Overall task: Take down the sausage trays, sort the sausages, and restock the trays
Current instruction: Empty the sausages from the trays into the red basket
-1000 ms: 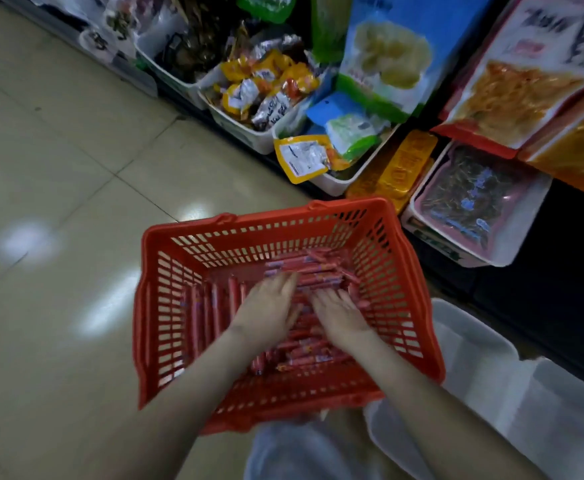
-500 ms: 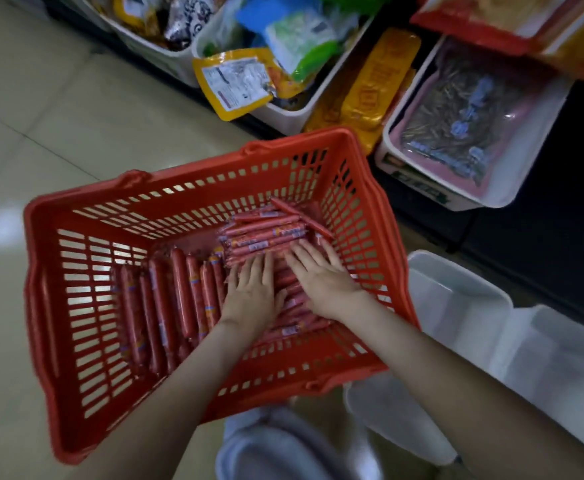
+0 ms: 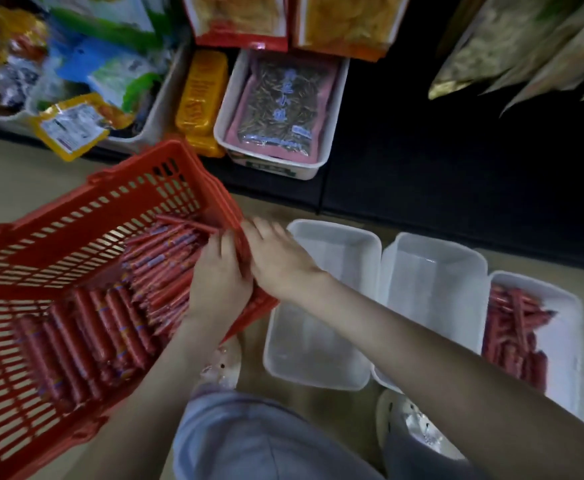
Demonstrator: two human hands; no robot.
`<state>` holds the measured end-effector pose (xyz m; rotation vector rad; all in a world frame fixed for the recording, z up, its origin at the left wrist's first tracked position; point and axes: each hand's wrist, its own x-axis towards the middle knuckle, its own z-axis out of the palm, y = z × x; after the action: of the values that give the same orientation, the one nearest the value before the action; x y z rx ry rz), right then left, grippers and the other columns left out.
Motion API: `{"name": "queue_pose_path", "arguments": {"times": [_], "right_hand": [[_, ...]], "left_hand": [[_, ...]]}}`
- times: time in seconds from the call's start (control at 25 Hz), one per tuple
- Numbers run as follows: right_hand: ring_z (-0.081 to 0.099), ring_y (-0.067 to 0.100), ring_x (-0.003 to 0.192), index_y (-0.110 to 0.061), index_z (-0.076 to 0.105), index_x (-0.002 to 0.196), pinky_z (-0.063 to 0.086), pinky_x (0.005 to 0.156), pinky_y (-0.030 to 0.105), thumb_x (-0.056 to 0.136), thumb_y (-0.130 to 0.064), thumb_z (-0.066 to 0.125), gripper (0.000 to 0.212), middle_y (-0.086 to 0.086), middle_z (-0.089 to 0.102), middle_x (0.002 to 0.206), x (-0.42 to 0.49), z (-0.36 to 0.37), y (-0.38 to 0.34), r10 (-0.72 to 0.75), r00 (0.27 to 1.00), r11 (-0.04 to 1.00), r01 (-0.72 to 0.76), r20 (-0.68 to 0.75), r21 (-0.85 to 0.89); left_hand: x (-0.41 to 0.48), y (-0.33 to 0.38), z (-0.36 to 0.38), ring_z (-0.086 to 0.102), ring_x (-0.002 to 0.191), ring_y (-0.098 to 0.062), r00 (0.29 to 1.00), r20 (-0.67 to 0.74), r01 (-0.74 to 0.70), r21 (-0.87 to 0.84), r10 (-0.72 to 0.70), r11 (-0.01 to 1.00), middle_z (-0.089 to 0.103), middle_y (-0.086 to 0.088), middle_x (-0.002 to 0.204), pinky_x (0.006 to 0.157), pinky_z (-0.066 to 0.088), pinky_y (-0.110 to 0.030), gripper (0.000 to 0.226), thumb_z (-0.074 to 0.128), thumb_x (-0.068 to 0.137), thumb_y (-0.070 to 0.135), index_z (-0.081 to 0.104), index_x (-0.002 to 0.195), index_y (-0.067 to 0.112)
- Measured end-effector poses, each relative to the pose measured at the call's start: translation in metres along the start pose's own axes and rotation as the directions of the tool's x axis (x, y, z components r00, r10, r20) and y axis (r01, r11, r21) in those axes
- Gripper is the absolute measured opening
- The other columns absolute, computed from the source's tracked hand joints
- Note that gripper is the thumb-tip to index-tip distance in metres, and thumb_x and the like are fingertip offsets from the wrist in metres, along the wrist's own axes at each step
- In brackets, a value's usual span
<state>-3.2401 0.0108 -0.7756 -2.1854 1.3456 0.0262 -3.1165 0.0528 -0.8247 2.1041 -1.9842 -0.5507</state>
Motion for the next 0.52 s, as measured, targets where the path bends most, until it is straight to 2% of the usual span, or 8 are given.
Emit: {"name": "queue_pose_path", "arguments": {"times": [0.04,0.12,0.24,0.32,0.36,0.44,0.52], "right_hand": [[0.028,0.030,0.132,-0.009,0.022,0.148,0.023,0.111,0.037,0.094,-0.014,0.043,0.058,0.011,0.029,0.146,-0.003,0.000,0.007,0.007,1.000,1.000,-0.007,0.002,-0.006],[0.026,0.029,0.133,-0.008,0.019,0.148,0.019,0.111,0.036,0.097,-0.018,0.042,0.058,0.011,0.026,0.149,0.004,0.007,0.002,-0.031,0.999,0.999,0.030,-0.027,-0.039],[0.023,0.027,0.135,-0.005,0.021,0.147,0.020,0.110,0.034,0.093,-0.006,0.041,0.057,0.011,0.025,0.150,0.038,0.015,-0.021,-0.112,0.990,0.993,0.107,-0.083,-0.055],[0.026,0.029,0.134,-0.003,0.020,0.147,0.024,0.109,0.035,0.092,0.000,0.039,0.059,0.013,0.025,0.148,0.069,0.035,-0.044,-0.095,0.995,0.994,0.095,0.001,-0.061],[0.027,0.031,0.133,-0.002,0.018,0.147,0.026,0.109,0.036,0.093,0.001,0.037,0.057,0.015,0.025,0.148,0.086,0.052,-0.054,-0.048,0.997,0.996,0.053,0.060,-0.076],[0.031,0.034,0.132,-0.001,0.017,0.146,0.029,0.108,0.038,0.096,0.001,0.031,0.052,0.019,0.025,0.148,0.125,0.086,-0.068,0.069,0.990,0.993,-0.057,0.122,-0.102],[0.036,0.035,0.131,-0.001,0.022,0.144,0.032,0.106,0.039,0.098,-0.003,0.026,0.046,0.020,0.031,0.146,0.161,0.114,-0.071,0.182,0.973,0.977,-0.162,0.142,-0.138]], "left_hand": [[-0.003,-0.007,-0.001,0.055,0.097,-0.038,1.000,-0.006,-0.004,-0.031,0.004,1.000,0.057,-0.024,0.109,0.084,0.046,-0.043,0.043,0.050,0.081,0.019,0.053,0.115,-0.006],[-0.006,-0.024,0.001,0.056,0.104,-0.044,0.996,0.082,0.038,0.031,-0.041,0.999,0.055,-0.028,0.118,0.088,0.048,-0.049,0.058,0.044,0.080,0.033,0.052,0.121,-0.007],[-0.008,-0.072,0.018,0.049,0.121,-0.041,0.940,0.335,-0.018,0.223,-0.060,0.975,0.050,-0.026,0.132,0.101,0.037,-0.056,0.080,0.041,0.076,0.055,0.049,0.133,0.000],[-0.006,-0.100,0.028,0.045,0.128,-0.039,0.886,0.460,-0.108,0.307,-0.049,0.945,0.049,-0.023,0.137,0.108,0.023,-0.054,0.087,0.035,0.073,0.066,0.050,0.135,0.007],[-0.005,-0.111,0.032,0.047,0.126,-0.040,0.866,0.498,-0.137,0.315,-0.040,0.939,0.052,-0.022,0.134,0.108,0.022,-0.054,0.088,0.032,0.071,0.068,0.052,0.134,0.010],[-0.002,-0.137,0.039,0.053,0.120,-0.040,0.872,0.489,-0.161,0.276,0.006,0.948,0.056,-0.021,0.130,0.106,0.026,-0.052,0.086,0.034,0.072,0.071,0.047,0.133,0.013],[0.002,-0.163,0.035,0.043,0.131,-0.037,0.924,0.382,-0.076,0.228,-0.017,0.971,0.046,-0.020,0.141,0.109,0.020,-0.051,0.088,0.034,0.076,0.073,0.032,0.143,0.015]]}}
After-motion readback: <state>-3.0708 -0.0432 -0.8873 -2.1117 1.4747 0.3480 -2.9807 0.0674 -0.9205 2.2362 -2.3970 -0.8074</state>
